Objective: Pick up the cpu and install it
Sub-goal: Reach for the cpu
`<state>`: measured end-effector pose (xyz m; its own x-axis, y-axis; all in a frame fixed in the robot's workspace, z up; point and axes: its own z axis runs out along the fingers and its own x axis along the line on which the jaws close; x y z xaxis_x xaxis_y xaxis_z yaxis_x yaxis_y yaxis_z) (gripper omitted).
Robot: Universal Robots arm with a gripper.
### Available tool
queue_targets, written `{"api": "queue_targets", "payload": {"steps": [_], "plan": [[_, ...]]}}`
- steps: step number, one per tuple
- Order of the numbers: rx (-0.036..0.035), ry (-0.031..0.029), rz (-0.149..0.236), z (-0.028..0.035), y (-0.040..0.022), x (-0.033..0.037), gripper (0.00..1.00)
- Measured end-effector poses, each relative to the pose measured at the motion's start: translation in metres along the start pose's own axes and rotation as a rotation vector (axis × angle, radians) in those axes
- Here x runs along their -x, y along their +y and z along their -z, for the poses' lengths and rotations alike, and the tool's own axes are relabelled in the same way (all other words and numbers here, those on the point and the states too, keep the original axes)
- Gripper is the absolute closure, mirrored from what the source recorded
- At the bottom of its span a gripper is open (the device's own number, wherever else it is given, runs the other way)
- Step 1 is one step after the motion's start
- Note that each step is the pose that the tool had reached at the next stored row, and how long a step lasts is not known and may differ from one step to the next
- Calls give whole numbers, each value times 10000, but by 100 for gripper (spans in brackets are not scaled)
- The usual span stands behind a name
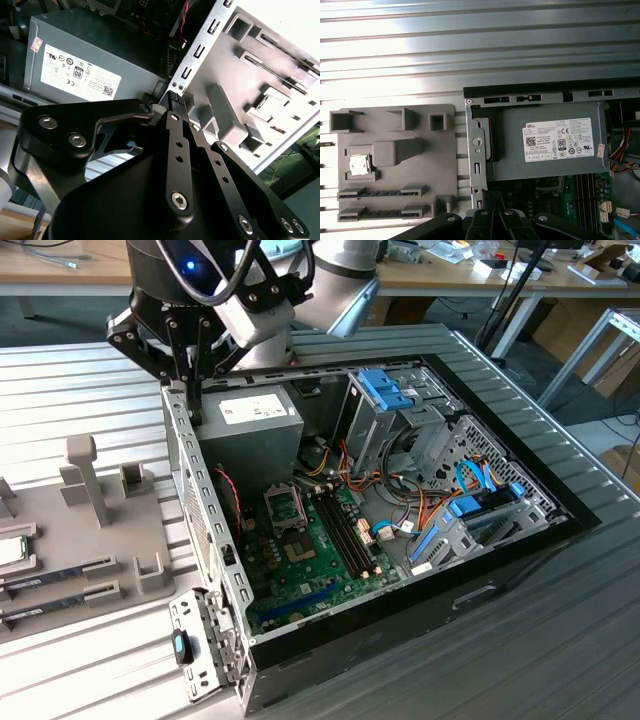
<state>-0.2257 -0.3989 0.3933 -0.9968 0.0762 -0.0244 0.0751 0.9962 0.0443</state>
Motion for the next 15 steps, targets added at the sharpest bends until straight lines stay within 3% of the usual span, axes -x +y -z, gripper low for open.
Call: {"api": "queue_targets", "payload": {"steps": [15], "plan": [[0,0,1,3,-7,-98,89]]}}
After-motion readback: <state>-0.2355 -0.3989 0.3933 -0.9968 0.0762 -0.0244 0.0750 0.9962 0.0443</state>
